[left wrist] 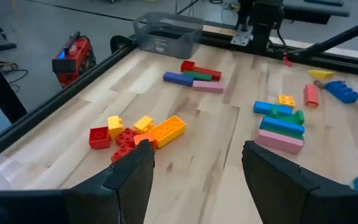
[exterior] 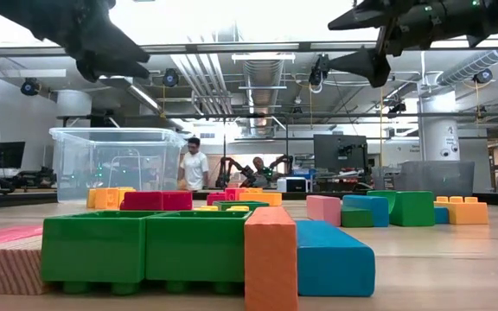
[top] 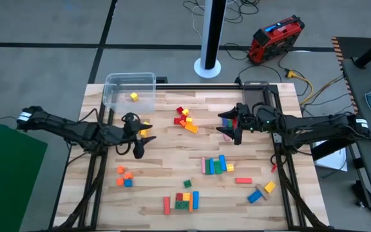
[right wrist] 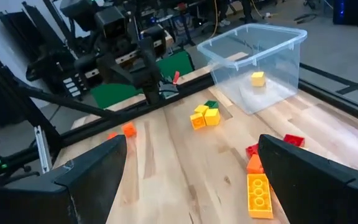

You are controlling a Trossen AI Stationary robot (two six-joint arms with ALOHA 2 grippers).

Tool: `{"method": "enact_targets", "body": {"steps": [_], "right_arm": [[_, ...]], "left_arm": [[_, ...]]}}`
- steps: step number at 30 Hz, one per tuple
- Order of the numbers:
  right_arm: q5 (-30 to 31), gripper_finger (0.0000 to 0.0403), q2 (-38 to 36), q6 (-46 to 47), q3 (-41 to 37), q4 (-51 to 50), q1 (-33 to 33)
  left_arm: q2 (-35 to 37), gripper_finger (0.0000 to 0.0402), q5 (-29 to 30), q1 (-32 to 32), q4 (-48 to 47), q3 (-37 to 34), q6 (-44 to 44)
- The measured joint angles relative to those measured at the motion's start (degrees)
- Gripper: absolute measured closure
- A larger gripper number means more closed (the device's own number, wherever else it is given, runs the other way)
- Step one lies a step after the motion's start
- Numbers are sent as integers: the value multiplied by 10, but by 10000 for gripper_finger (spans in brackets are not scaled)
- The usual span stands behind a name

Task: Sort blocks by size
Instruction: Put the yellow rectangular game piece into the black bin

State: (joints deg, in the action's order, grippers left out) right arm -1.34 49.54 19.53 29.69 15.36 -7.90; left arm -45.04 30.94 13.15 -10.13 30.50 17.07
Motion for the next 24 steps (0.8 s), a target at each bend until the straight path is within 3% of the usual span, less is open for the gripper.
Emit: {"method": "enact_targets", "body": {"steps": [9,14,17,21,24], "right_arm": [[120,48,31,-45,1,52,0],[276,48,67,-96,14,49,0],[327,48,89,-109,20,49,0],[344,48,117,-73,20,49,-4],[323,48,139,-20,20,47,-11]], "left_arm": [[-2,183,18,0,-5,14,-41],[3,183,52,0,-8,14,-57],[4,183,52,0,-13,14,-58],[4,183,55,0,-16,13,-59],[4,183,71,0,-19,13,-61]]}}
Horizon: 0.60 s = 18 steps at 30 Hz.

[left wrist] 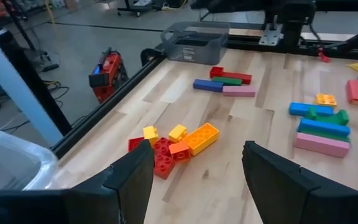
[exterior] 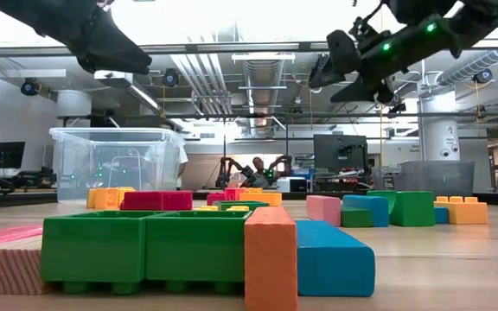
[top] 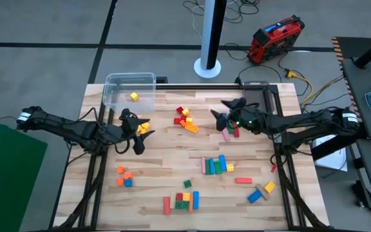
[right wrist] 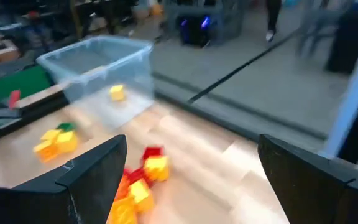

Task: Sort blocks by size
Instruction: Put the yellow rectangular game piece into the black bin

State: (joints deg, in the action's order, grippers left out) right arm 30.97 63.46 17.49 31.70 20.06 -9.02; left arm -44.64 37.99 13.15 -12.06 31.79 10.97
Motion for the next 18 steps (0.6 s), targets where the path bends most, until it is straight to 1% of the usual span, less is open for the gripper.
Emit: {"method": "enact_targets", "body": {"steps": [2,5,8,12,14,18], "right_arm": [[-48,48,19,12,2,1,-4],[-115,48,57,11,26,-6,-4],[-122,48,107,-32,64,-6,4],[-153,48,181,-94,129,-64,8],[-156,48,216,-118,152,-85,10],[-155,48,281,-137,181,-103,10]], "left_arm": [[0,183,8,0,0,0,0],[1,183,14,0,-2,0,-2],[1,183,18,0,-5,0,-2],[0,183,19,0,-5,0,-2],[1,183,19,0,-7,0,-1],[0,183,20,0,-16,0,0]]}}
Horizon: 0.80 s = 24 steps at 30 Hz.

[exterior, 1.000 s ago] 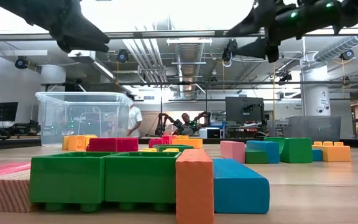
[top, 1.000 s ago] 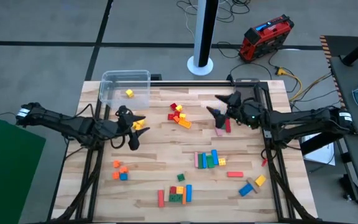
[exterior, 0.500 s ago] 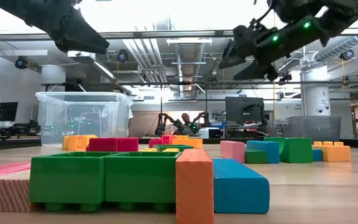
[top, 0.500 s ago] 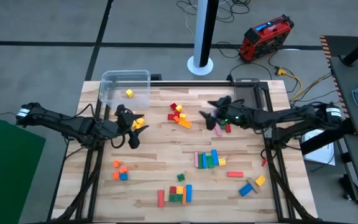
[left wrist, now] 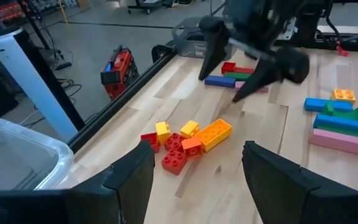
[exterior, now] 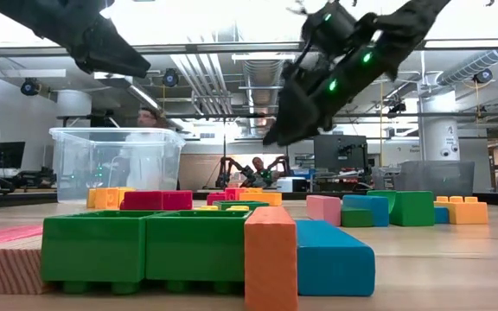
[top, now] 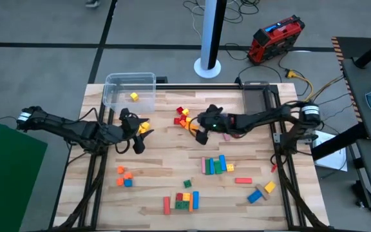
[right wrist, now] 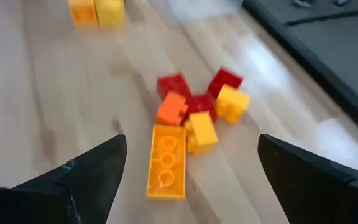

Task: Sort blocks by size
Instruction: Put the yellow rectangular game piece into the black bin

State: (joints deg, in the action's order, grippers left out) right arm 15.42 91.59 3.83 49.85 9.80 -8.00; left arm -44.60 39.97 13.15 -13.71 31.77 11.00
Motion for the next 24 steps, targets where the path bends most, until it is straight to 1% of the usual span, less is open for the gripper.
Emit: {"method": "enact_targets", "body": {"steps": [5,9,11,15,24], "right_arm": [[-6,48,58,-6,29,-7,5],[-5,48,91,-14,46,-19,9],[-3,48,101,-7,57,-32,9],[26,48,121,6,70,-65,8],[26,51,151,15,79,-67,7]], "left_arm": [[0,183,0,0,-7,0,0],[0,183,0,0,-8,-1,0],[0,183,0,0,-9,-1,0],[-1,183,0,0,-9,-1,0],[-3,183,0,0,-9,-1,2]]}}
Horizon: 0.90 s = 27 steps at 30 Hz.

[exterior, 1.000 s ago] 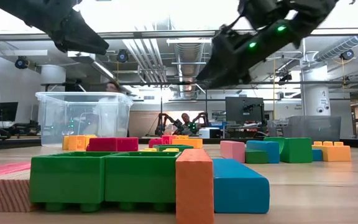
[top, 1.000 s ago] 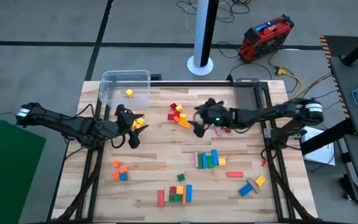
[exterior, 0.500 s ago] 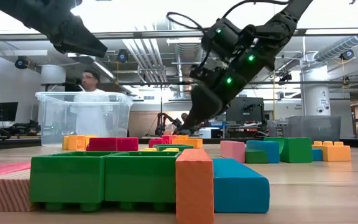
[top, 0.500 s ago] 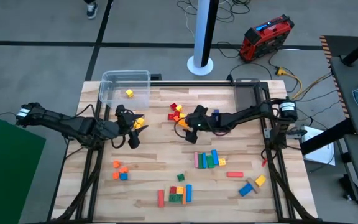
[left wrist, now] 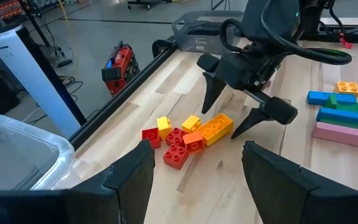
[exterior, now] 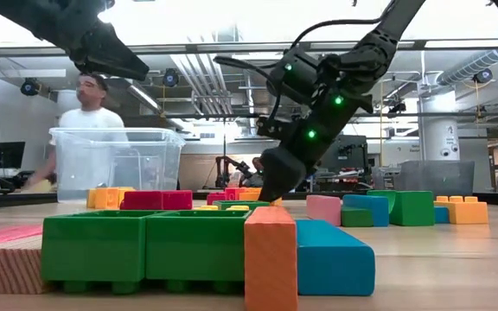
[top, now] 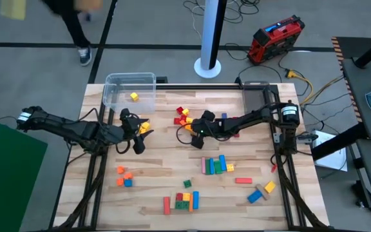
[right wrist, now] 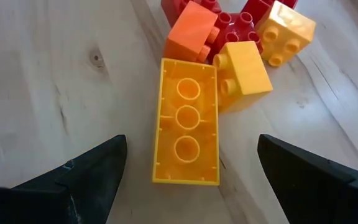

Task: Sort blocks by size
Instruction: Put the yellow rectangular game piece into the black bin

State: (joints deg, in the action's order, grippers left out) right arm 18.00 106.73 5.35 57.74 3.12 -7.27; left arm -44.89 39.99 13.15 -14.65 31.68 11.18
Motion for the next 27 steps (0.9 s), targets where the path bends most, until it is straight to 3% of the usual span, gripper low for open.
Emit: {"method": "enact_targets", "body": {"steps": [6,18,27], "right_arm": [[0,97,0,6,0,1,0],[-31,278,0,0,0,3,0],[-37,278,-11,11,-1,-17,1]], "left_arm": [[0,183,0,0,0,0,0],[0,183,0,0,0,0,0],[0,183,0,0,0,-3,4]]}}
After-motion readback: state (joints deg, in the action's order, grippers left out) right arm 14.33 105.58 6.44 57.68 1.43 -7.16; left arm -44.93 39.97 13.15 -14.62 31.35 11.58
